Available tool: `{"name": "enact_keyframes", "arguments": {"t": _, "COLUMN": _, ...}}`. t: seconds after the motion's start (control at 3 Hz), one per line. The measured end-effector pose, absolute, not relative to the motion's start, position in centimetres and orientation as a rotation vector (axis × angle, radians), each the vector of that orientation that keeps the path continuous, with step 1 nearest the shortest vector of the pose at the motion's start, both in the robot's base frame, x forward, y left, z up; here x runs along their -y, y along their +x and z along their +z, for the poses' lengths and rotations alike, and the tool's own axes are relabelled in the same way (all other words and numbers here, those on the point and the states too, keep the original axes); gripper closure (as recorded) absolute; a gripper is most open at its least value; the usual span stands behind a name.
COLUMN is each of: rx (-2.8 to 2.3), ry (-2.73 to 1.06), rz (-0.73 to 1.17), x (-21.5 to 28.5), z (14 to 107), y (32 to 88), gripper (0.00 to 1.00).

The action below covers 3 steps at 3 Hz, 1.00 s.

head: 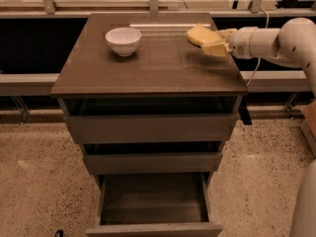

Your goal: Place sponge into bottom drawer

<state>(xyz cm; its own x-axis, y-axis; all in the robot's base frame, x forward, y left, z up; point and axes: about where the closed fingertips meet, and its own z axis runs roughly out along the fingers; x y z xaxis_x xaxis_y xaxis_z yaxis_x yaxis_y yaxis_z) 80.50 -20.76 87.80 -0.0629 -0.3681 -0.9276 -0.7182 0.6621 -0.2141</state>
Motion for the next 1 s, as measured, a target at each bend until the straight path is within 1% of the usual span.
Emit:
{"name": "enact_keyframes", "arguments": {"t": 0.33, "rx": -1.625, "ry": -0.932, "rz": 0.445, "x": 20.0, "z": 88.9, "y": 78.3, "gripper": 1.00}}
{"name": "enact_keyframes", "arguments": {"t": 0.67, "rx": -1.555, "ry": -1.038, "rz": 0.558, "x": 18.9, "z": 91.0, "y": 72.5, "gripper": 1.00}}
{"name": "enact_keyframes", "arguments": {"t": 1.0, "rx": -1.540, "ry": -1.220, "rz": 0.620, "x": 17.6, "z": 91.0, "y": 65.2, "gripper": 1.00}}
